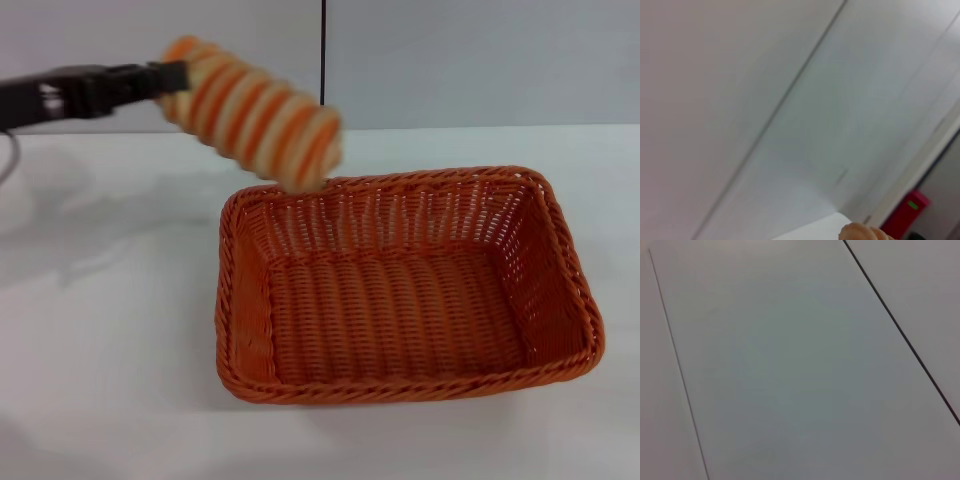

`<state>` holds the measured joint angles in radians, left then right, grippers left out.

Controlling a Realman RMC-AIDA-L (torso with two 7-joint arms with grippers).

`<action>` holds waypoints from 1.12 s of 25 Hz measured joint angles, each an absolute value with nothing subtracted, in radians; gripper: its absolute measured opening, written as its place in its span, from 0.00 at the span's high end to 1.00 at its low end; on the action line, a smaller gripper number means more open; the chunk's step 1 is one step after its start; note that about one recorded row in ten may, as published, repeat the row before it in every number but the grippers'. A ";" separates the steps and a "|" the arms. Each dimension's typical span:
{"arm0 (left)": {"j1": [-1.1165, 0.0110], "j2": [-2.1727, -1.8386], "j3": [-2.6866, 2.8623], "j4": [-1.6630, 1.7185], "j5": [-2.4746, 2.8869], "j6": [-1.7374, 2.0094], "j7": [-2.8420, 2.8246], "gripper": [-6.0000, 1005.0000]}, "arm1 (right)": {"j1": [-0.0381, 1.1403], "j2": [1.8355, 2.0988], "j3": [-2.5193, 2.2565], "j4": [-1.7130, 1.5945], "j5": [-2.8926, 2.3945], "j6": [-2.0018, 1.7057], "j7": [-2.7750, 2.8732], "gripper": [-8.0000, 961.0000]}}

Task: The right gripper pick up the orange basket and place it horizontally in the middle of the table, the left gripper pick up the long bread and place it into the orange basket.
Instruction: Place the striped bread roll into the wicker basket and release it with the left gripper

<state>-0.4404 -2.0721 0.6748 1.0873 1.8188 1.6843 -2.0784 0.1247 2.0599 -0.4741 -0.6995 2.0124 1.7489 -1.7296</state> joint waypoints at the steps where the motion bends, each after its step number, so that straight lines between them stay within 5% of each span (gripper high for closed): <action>1: -0.421 -2.069 0.733 1.074 1.769 1.657 -2.054 0.80 | 0.125 2.061 -0.474 -0.698 2.012 1.749 -1.729 0.49; 16: -0.291 -2.070 1.260 0.979 1.527 1.398 -1.710 0.82 | 0.130 2.060 -0.480 -0.681 2.010 1.744 -1.729 0.48; 28: -0.247 -2.064 1.321 0.948 1.426 1.338 -1.586 0.70 | 0.118 2.060 -0.470 -0.666 1.997 1.742 -1.733 0.47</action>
<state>-0.2472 -2.0645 1.3211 0.9483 1.4260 1.3378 -1.5856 0.1181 2.0598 -0.4697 -0.6657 1.9970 1.7415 -1.7329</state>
